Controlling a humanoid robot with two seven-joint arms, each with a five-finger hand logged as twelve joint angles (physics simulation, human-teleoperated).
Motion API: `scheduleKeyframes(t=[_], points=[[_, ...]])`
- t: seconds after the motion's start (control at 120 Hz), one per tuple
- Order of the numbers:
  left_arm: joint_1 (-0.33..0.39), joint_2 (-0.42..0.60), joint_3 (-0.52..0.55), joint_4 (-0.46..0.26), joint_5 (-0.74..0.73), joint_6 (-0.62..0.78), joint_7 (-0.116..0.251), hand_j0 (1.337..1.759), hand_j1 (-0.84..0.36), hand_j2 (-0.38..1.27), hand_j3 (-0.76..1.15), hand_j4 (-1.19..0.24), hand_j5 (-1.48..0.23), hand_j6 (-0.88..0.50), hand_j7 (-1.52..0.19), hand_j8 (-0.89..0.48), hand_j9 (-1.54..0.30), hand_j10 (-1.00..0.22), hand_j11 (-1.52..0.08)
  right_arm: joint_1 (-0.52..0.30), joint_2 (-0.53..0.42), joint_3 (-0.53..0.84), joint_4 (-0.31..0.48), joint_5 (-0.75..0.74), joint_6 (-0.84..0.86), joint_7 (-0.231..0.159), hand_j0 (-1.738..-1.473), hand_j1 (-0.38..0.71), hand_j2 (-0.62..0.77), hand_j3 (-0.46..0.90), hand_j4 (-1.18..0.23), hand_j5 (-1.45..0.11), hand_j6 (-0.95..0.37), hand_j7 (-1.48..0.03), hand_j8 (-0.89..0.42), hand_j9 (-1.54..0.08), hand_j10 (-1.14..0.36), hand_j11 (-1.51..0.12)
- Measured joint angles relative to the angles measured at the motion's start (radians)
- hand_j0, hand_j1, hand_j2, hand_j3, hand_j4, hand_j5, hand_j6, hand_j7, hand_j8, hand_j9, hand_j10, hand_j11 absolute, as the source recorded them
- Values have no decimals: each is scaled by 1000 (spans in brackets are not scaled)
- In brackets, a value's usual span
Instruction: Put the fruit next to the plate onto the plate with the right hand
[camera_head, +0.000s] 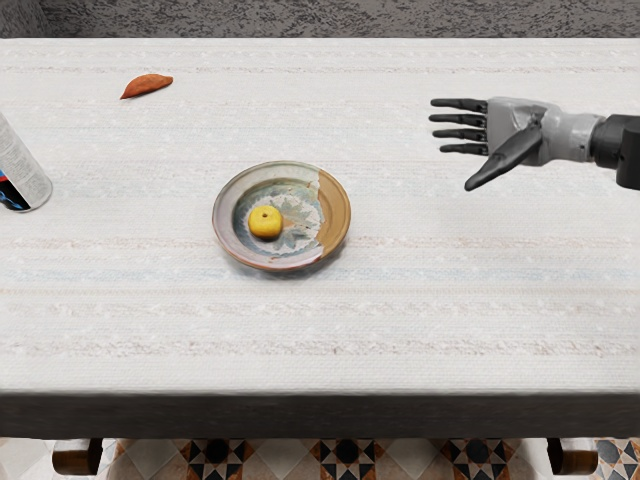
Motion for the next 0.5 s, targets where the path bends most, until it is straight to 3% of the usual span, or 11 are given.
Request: scheduleKeyframes(t=[0.5], points=[[1, 0, -1, 0, 0, 0, 0, 1658, 349, 0, 0, 0, 0, 0, 0, 0, 0, 0, 0, -18, -115, 6, 51, 38, 0, 1, -1658, -310, -5, 0, -32, -43, -32, -43, -32, -43, -32, -43]])
